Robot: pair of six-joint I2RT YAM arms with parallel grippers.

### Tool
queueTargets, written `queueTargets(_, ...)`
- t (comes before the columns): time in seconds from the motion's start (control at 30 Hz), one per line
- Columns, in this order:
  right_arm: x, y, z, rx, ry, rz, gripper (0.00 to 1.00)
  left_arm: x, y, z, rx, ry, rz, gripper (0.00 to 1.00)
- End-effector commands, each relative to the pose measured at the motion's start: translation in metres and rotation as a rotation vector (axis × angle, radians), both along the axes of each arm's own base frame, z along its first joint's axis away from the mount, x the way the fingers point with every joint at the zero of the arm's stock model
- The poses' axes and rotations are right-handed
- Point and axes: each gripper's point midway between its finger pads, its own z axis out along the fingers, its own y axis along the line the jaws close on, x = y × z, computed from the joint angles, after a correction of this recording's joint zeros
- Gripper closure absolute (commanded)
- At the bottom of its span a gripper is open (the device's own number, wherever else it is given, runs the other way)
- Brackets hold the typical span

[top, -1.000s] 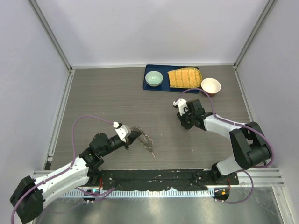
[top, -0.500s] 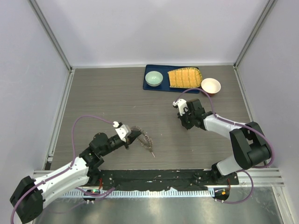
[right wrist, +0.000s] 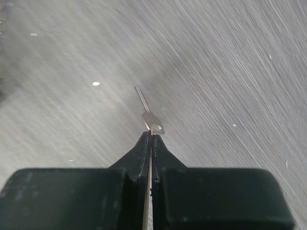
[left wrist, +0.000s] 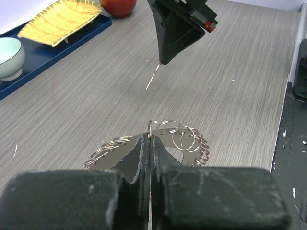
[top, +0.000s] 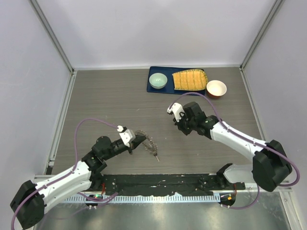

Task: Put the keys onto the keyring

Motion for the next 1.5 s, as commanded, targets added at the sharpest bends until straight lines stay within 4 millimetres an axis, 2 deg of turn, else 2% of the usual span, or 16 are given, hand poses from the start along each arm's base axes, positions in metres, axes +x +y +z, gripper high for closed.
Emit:
queueTargets(0.0,-0.017,0.026,0.043,0.017,-0.069,0.102,0.99,-0.007,-0.009,0.032,-0.061,-0.099,-0.07,0.99)
queueTargets(0.17,-0.046,0.054,0.068,0.006,-0.109,0.255,0.99,-0.014,-0.012,0.038,-0.074,-0.127,-0.12,0.99)
queueTargets(0.3,-0.065,0.068,0.091,0.042,-0.18,0.341,0.99,-0.022,-0.015,0.041,-0.079,-0.145,-0.169,0.99)
queueTargets(0.53,-0.091,0.083,0.113,0.128,-0.284,0.482,0.99,-0.032,-0.021,0.041,-0.071,-0.178,-0.235,0.98)
queueTargets(0.63,-0.096,0.09,0.118,0.154,-0.313,0.516,0.99,-0.038,-0.024,0.039,-0.062,-0.182,-0.273,0.97)
queueTargets(0.9,-0.108,0.102,0.114,0.15,-0.313,0.578,0.99,-0.049,-0.03,0.041,-0.06,-0.2,-0.339,0.98)
queueTargets(1.13,-0.111,0.11,0.112,0.154,-0.309,0.599,0.99,-0.047,-0.029,0.039,-0.058,-0.202,-0.322,0.98)
queueTargets(1.47,-0.114,0.124,0.106,0.164,-0.301,0.642,0.99,-0.042,-0.022,0.047,-0.113,-0.221,-0.258,0.99)
